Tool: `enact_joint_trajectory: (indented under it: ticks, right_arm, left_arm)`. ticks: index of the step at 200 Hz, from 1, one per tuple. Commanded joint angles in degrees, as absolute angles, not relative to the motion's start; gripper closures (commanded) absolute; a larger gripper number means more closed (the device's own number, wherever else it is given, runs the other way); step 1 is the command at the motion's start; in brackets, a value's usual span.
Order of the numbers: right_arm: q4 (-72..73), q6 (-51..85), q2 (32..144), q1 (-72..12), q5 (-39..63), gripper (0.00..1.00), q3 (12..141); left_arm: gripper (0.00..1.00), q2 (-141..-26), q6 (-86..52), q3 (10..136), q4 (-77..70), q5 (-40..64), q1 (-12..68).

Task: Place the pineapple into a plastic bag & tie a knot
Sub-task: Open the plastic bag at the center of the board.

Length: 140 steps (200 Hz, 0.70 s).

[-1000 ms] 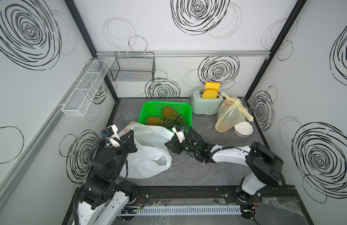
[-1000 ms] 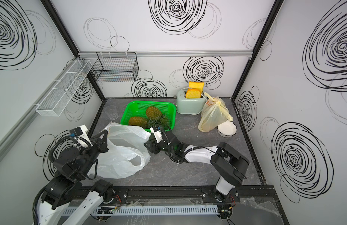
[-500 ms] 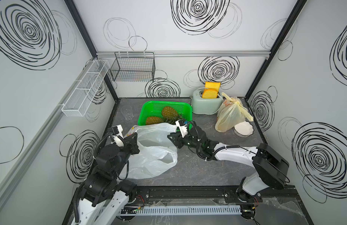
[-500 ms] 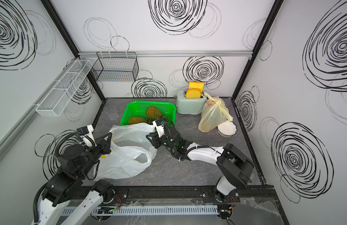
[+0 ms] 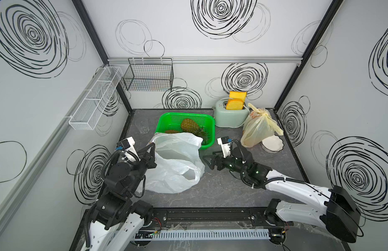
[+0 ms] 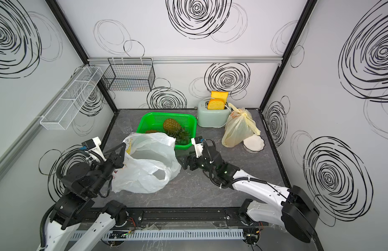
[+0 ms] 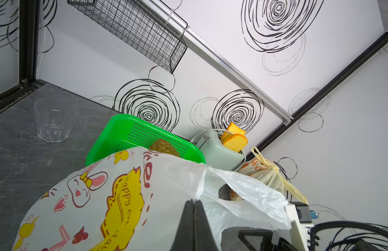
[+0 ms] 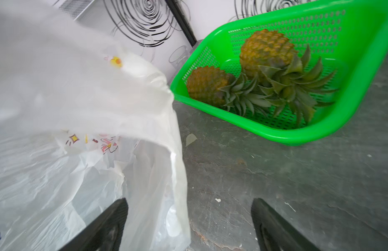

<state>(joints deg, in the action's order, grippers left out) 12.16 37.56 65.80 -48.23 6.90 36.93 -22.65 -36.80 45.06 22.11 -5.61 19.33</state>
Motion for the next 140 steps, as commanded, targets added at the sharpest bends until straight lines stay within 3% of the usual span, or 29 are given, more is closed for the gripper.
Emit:
enact_joint_trajectory:
  ticks: [1, 32, 140]
  right_arm:
    - [6.2, 43.2, 70.3, -45.8, 13.3, 0.06, 39.9]
    - [11.5, 42.7, 74.8, -45.8, 21.1, 0.04, 41.7]
    - [29.7, 40.3, 70.2, -49.2, 21.4, 0.05, 28.7]
  left_arm:
    - [1.0, -21.7, -37.9, 44.5, 17.7, -3.8, 19.1]
    - [1.0, -22.5, -38.4, 44.6, 17.5, -3.7, 19.1]
    - [1.0, -24.5, -43.2, 46.5, 14.5, -8.3, 19.1]
